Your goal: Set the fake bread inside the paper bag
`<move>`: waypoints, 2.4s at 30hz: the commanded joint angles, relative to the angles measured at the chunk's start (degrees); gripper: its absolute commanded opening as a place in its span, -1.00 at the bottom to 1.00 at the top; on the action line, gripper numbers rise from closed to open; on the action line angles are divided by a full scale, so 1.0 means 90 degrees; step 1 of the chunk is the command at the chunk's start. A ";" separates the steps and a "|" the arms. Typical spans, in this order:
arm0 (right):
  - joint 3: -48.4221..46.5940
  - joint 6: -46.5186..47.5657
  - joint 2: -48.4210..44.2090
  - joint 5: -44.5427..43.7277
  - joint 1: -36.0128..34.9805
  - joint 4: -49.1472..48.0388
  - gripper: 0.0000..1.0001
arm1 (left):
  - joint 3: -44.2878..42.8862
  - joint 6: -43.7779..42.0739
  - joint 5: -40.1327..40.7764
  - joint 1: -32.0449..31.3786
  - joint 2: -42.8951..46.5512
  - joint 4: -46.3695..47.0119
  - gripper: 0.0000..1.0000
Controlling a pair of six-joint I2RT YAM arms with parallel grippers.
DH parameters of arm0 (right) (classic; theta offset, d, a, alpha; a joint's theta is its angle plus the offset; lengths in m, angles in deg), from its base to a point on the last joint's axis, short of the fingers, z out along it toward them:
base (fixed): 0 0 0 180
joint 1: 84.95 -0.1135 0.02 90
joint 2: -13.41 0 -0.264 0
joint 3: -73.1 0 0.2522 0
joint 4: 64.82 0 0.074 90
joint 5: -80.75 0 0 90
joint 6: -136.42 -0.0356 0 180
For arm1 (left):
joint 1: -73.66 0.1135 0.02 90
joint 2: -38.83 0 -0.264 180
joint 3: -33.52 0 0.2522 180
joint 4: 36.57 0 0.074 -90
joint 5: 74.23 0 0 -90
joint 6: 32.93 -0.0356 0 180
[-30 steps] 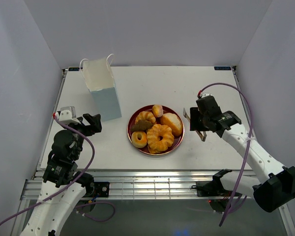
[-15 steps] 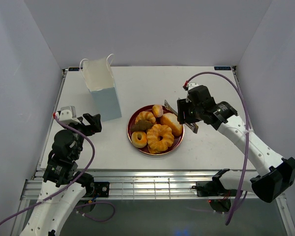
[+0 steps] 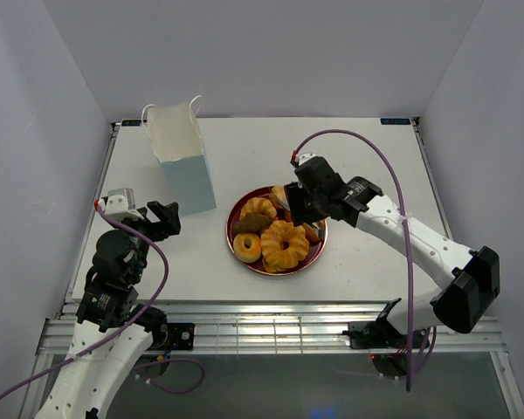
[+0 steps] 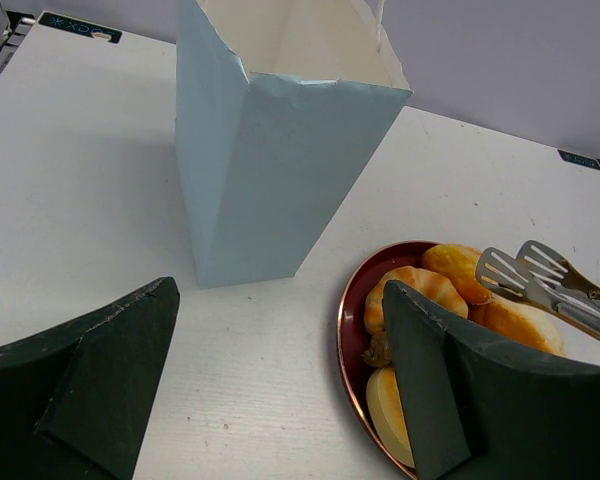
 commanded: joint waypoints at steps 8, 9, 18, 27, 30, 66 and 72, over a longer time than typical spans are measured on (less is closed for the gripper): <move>-0.0494 -0.0324 0.0445 -0.0736 -0.0323 -0.0127 0.20 | 0.0055 -0.0052 0.0033 -0.0020 0.0024 0.0064 0.86; -0.0485 -0.0334 0.0475 -0.0736 -0.0333 -0.0146 0.21 | 0.0055 -0.0052 0.0023 -0.0020 0.0024 0.0064 0.86; -0.0358 -0.0412 0.0739 -0.0804 -0.0352 -0.0322 0.20 | 0.0064 -0.0042 0.0013 -0.0030 0.0063 0.0064 0.86; -0.0338 -0.0451 0.0944 -0.0775 -0.0352 -0.0342 0.08 | 0.0064 -0.0023 -0.0036 -0.0039 0.0092 0.0064 0.86; -0.0279 -0.0451 0.0944 -0.0716 -0.0352 -0.0410 0.08 | 0.0064 -0.0032 -0.0026 -0.0039 0.0102 0.0074 0.86; -0.1636 0.0564 -0.0286 -0.0814 -0.0616 0.0381 -0.34 | 0.0006 0.0388 0.1995 -0.0049 0.0630 -0.0209 0.82; -0.2046 0.0720 -0.0355 -0.0375 -0.1045 0.0332 -0.32 | -0.0004 0.0397 0.2064 -0.0049 0.0513 -0.0219 0.81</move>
